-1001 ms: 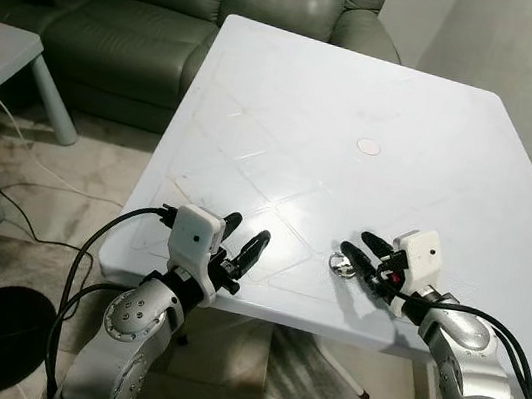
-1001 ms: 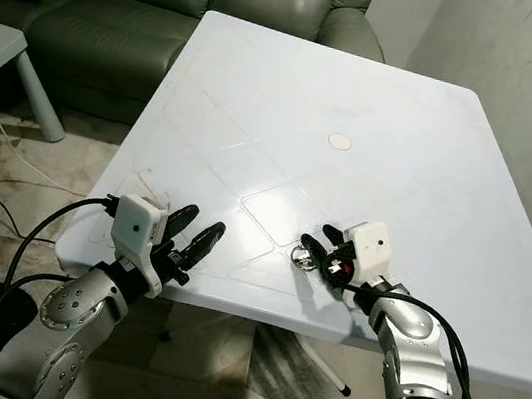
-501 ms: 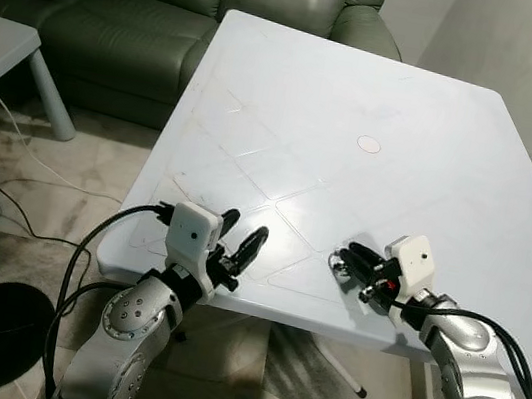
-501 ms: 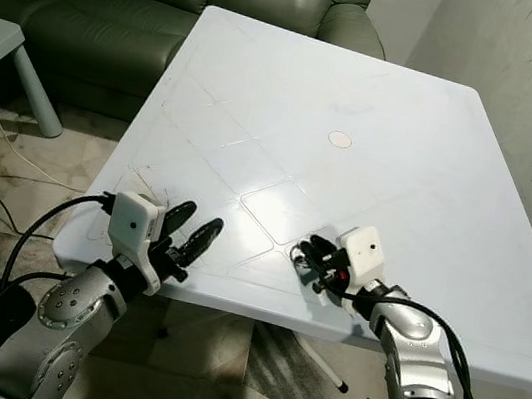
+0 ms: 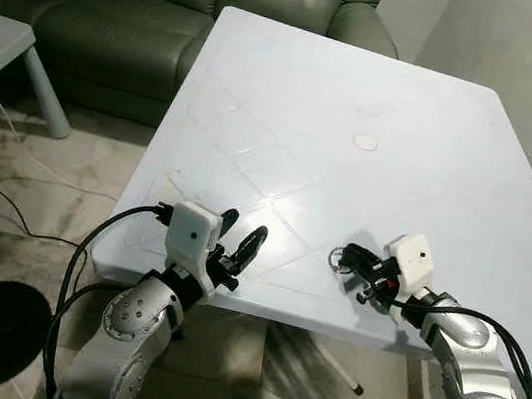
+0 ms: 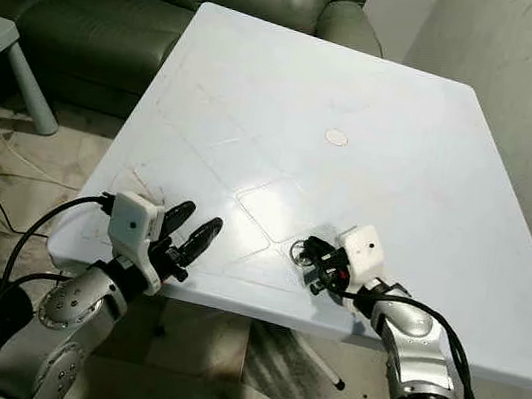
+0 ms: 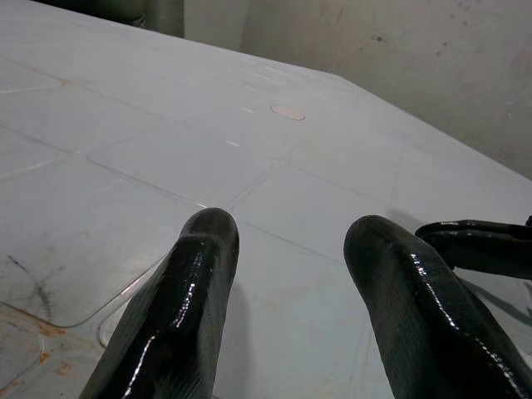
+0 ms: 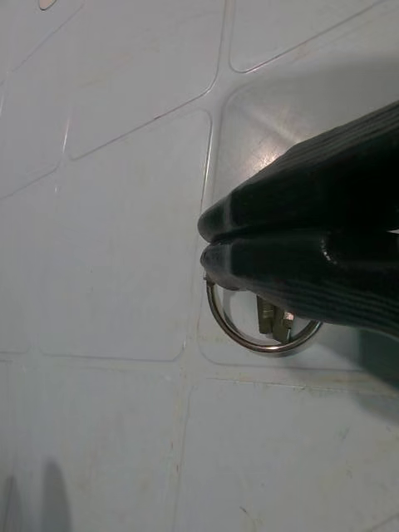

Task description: Hang keys on a hook

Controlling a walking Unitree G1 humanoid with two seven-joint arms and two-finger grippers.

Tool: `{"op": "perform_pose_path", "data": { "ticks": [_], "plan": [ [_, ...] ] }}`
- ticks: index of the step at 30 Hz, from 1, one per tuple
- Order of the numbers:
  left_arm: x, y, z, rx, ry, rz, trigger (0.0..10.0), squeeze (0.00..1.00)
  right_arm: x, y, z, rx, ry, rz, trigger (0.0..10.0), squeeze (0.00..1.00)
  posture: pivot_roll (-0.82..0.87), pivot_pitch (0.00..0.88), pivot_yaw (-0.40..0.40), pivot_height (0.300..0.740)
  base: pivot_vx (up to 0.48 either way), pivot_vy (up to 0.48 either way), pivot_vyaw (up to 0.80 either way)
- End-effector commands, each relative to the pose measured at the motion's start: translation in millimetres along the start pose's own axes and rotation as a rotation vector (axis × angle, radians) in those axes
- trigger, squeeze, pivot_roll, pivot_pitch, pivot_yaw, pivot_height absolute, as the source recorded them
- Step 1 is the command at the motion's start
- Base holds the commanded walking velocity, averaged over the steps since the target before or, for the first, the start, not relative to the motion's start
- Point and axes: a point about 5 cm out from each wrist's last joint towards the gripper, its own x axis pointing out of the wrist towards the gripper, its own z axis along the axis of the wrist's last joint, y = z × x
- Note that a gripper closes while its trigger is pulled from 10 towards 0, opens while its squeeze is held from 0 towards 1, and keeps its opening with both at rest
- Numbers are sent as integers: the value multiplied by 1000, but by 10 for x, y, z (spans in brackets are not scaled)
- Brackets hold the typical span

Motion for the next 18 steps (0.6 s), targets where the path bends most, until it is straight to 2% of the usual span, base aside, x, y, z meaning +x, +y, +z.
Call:
{"op": "perform_pose_path", "data": {
  "ticks": [1, 2, 6, 7, 9, 14, 16, 17, 18],
  "plan": [
    [-7, -22, 28, -6, -10, 0, 10000, 0, -23, -74, 47, 43, -38, -37, 0, 0, -47, 145, -114, 724, 0, 0, 0],
    [-7, -22, 28, -6, -10, 0, 10000, 0, -23, -74, 47, 43, -38, -37, 0, 0, -47, 145, -114, 724, 0, 0, 0],
    [4, -5, 40, -7, -18, 9, 10000, 0, -7, -103, 240, 197, -204, -60, 0, 0, -50, 137, -111, 724, 0, 0, 0],
    [16, -3, 46, -9, -21, 10, 10000, 0, 21, -83, 373, 325, -298, -45, 0, 0, -50, 137, -111, 724, 0, 0, 0],
    [37, -2, 52, -6, -25, 9, 10000, 0, 54, -40, 503, 397, -368, -15, 0, 0, -54, 130, -108, 724, 0, 0, 0],
    [75, 5, 70, 2, -33, 6, 10000, 0, 93, 24, 621, 435, -424, 13, 0, 0, -58, 119, -99, 724, 0, 0, 0],
    [94, 16, 81, 7, -37, 6, 10000, 0, 105, 74, 609, 389, -403, 22, 235, 0, -58, 112, -97, 724, 0, 0, 0],
    [97, 17, 85, 7, -38, 6, 10000, 0, 104, 95, 590, 367, -385, 29, 4902, 0, -58, 112, -97, 724, 0, 0, 0],
    [100, 23, 90, 8, -40, 5, 10000, 0, 96, 126, 527, 360, -350, 47, 10000, 0, -59, 109, -94, 724, 0, 0, 0]
  ]
}}
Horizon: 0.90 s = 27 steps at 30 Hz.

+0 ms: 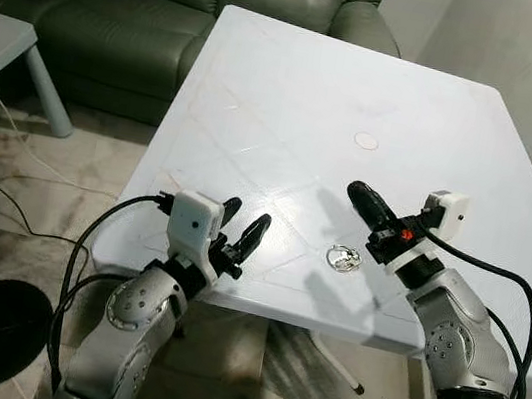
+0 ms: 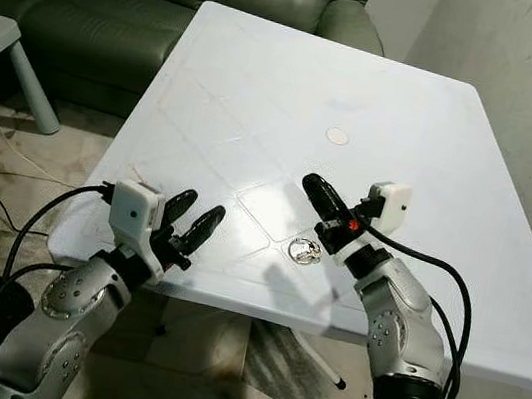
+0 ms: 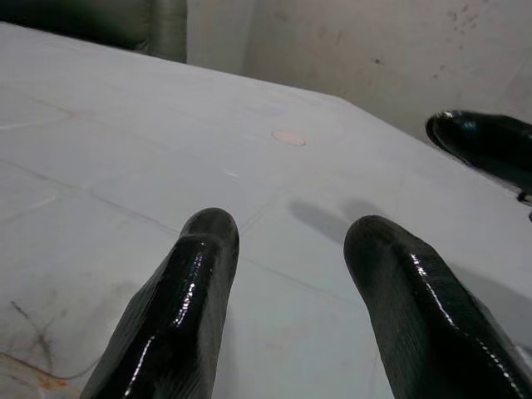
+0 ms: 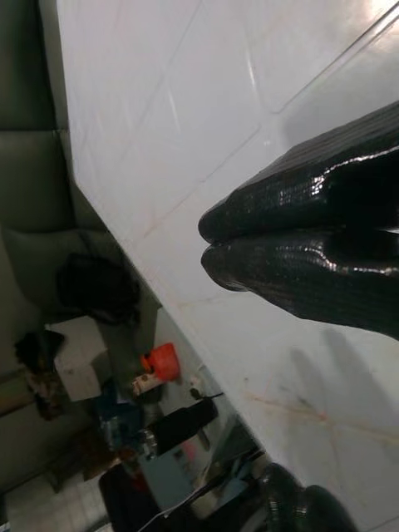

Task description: Hang keys on a hook

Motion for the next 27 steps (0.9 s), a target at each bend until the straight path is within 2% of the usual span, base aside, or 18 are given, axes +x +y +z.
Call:
{"op": "perform_pose_path", "data": {
  "ticks": [1, 12, 15, 16, 20, 21, 27],
  "plan": [
    [18, 0, -15, 1, 5, 3, 10000, 0, -71, 9, -65, -25, 54, 9, 10000, 1000, -59, 109, -94, 724, 0, 0, 0],
    [25, 10, -19, 5, 2, 2, 10000, 0, -188, -122, -171, -153, 192, -61, 10000, 1000, -58, 106, -93, 724, 0, 0, 0],
    [27, 4, -15, 3, 1, 1, 10000, 0, -203, -144, -188, -165, 224, -63, 10000, 1000, -57, 106, -95, 724, 0, 0, 0],
    [28, 0, -17, 2, 1, 1, 10000, 0, -225, -161, -223, -203, 269, -58, 10000, 1000, -56, 104, -97, 724, 0, 0, 0],
    [28, -4, -17, 2, -1, 0, 10000, 0, -239, -177, -253, -227, 298, -59, 10000, 1000, -54, 103, -98, 724, 0, 0, 0],
    [28, -6, -16, 2, -2, 0, 10000, 0, -246, -193, -282, -228, 326, -59, 10000, 0, -54, 103, -98, 724, 0, 0, 0],
    [22, -14, -20, 2, -2, -2, 10000, 0, -265, -242, -319, -236, 354, -73, 10000, 0, -52, 97, -99, 724, 0, 0, 0]
  ]
}}
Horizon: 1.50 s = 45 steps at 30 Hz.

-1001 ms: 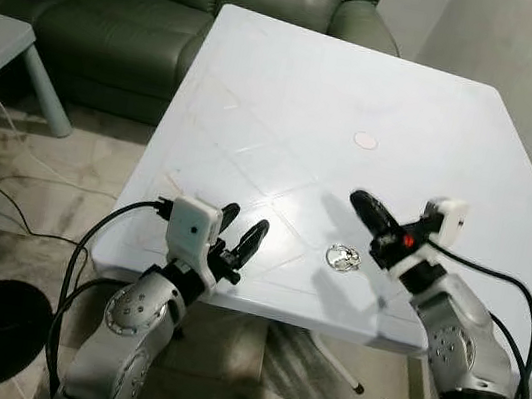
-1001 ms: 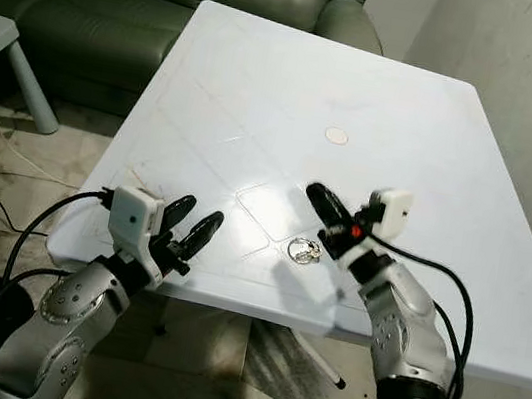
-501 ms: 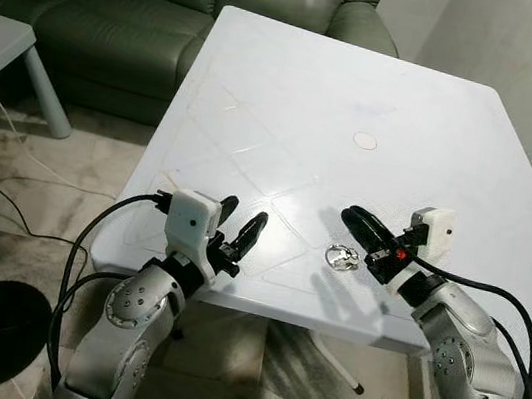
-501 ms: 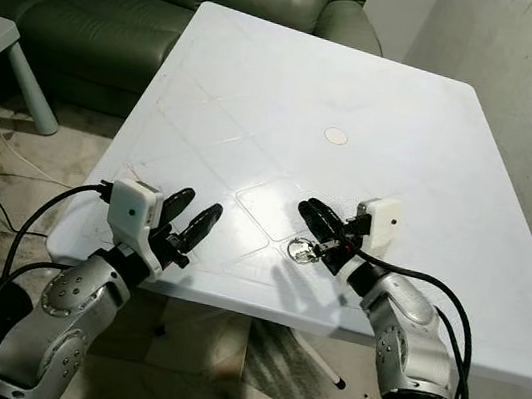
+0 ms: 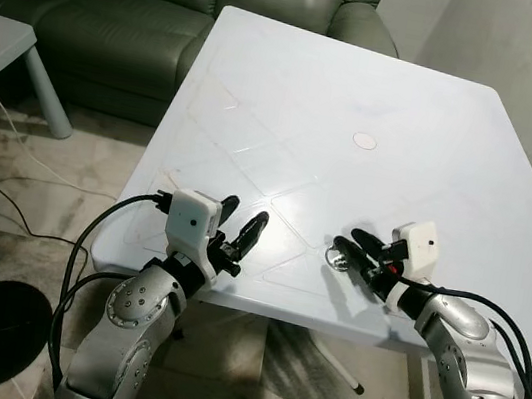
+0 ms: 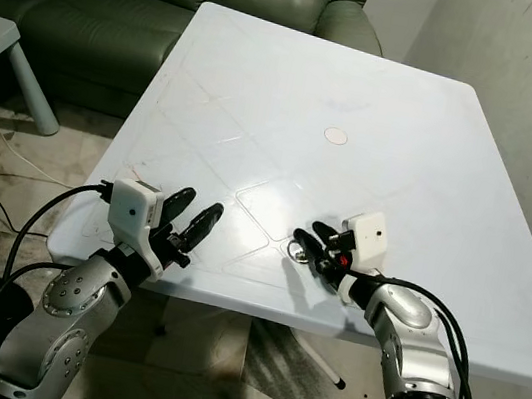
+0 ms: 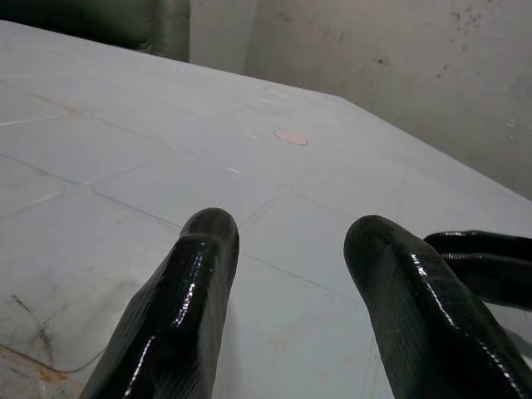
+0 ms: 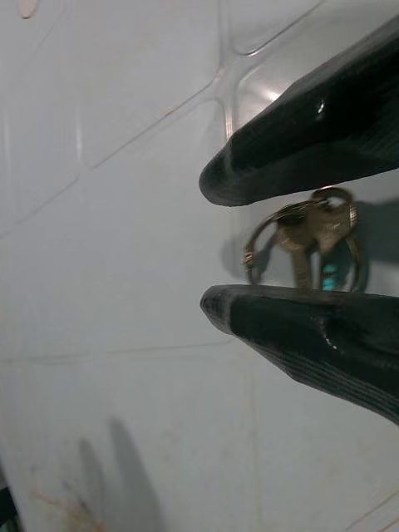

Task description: Hang keys on a hook

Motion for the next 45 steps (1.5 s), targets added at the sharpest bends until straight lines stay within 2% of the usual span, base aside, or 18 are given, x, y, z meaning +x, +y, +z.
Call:
{"op": "perform_pose_path", "data": {
  "ticks": [1, 15, 16, 17, 18, 19, 27, 28, 29, 31, 32, 33, 43, 44, 45],
  "plan": [
    [11, -30, -6, 7, 0, -9, 10000, 0, -14, -40, 10, -29, 9, -4, 10000, 0, -52, 97, -99, 724, 0, 0, 0],
    [-7, -38, -7, 6, 0, -10, 10000, 0, -29, -123, -65, -42, 66, -17, 9922, 0, -48, 95, -104, 724, 0, 0, 0],
    [-6, -38, -6, 6, 0, -9, 10000, 0, -31, -127, -62, -42, 66, -16, 4471, 0, -49, 97, -104, 724, 0, 0, 0],
    [-5, -37, -3, 5, 0, -9, 10000, 0, -33, -133, -57, -42, 65, -15, 4471, 0, -49, 97, -104, 724, 0, 0, 0],
    [-5, -37, -5, 5, 0, -8, 10000, 0, -34, -141, -58, -41, 65, -17, 196, 0, -48, 96, -105, 724, 0, 0, 0],
    [-6, -37, -8, 5, 0, -8, 10000, 0, -35, -150, -58, -45, 66, -20, 0, 0, -49, 99, -106, 724, 0, 0, 0],
    [-11, -27, -8, 4, 1, -3, 10000, 0, -50, -148, -73, -57, 76, 0, 0, 0, -48, 104, -108, 724, 0, 0, 0],
    [-11, -25, -8, 4, 1, -2, 10000, 0, -51, -150, -77, -60, 81, -1, 706, 0, -48, 104, -108, 724, 0, 0, 0],
    [-11, -25, -6, 3, 0, -1, 10000, 0, -53, -151, -76, -63, 82, -1, 2471, 0, -48, 109, -110, 724, 0, 0, 0],
    [-11, -24, 0, 4, -1, 0, 10000, 0, -54, -148, -77, -66, 85, 5, 4353, 0, -49, 112, -111, 724, 0, 0, 0],
    [-12, -24, 0, 3, -1, 1, 10000, 0, -56, -149, -83, -70, 92, 4, 8235, 0, -49, 114, -109, 724, 0, 0, 0],
    [-13, -23, 0, 2, -1, 1, 10000, 0, -58, -153, -98, -81, 108, -1, 10000, 0, -49, 114, -110, 724, 0, 0, 0],
    [-19, -6, 7, -3, -3, 13, 10000, 0, -74, -166, -131, -106, 138, 3, 10000, 0, -50, 127, -114, 724, 0, 0, 0],
    [-17, -6, 6, -3, -3, 13, 10000, 0, -72, -167, -128, -103, 135, 2, 8510, 0, -50, 126, -115, 724, 0, 0, 0],
    [-16, -6, 6, -4, -3, 14, 10000, 0, -70, -171, -121, -99, 125, -6, 4902, 0, -50, 126, -115, 724, 0, 0, 0]
  ]
}}
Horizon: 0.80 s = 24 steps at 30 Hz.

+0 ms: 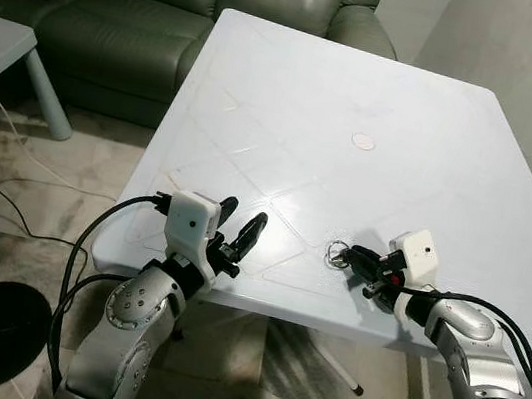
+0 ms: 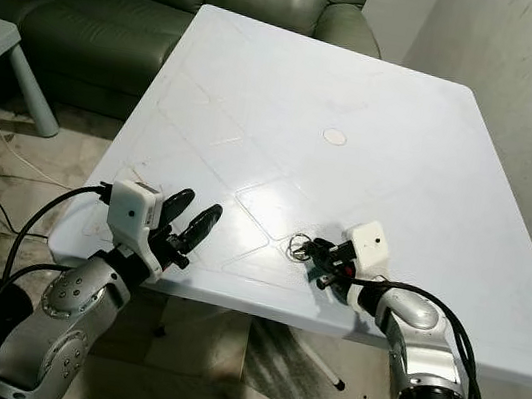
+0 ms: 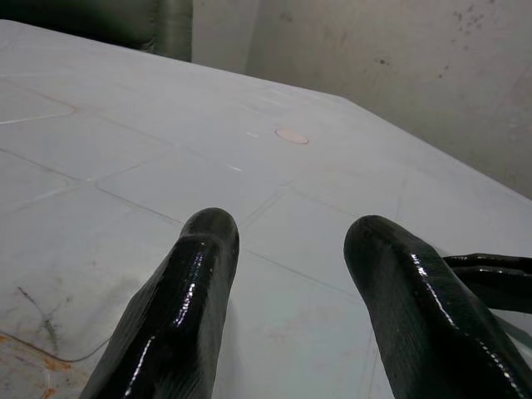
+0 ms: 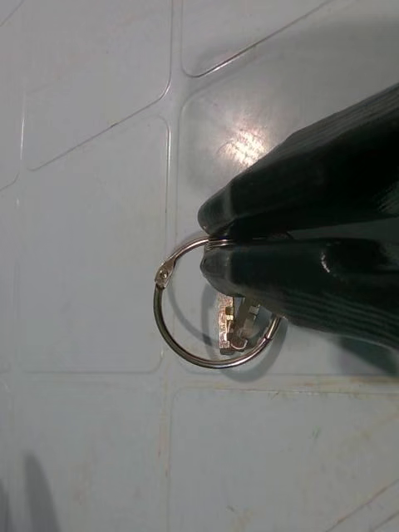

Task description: Hang keys on a hook

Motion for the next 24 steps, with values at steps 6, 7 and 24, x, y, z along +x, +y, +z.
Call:
{"op": "perform_pose_path", "data": {
  "ticks": [6, 7, 24],
  "plan": [
    [8, -5, 21, 1, -10, 9, 10000, 0, -29, -50, 26, 22, -34, -22, 0, 0, -49, 120, -113, 724, 0, 0, 0],
    [10, -3, 23, 1, -11, 9, 10000, 0, -29, -49, 33, 23, -39, -21, 0, 0, -49, 120, -113, 724, 0, 0, 0],
    [262, 416, 236, 40, -64, 204, 10000, 0, -65, -187, 789, 402, -606, -233, 0, 0, -60, 49, -88, 724, 0, 0, 0]
  ]
}}
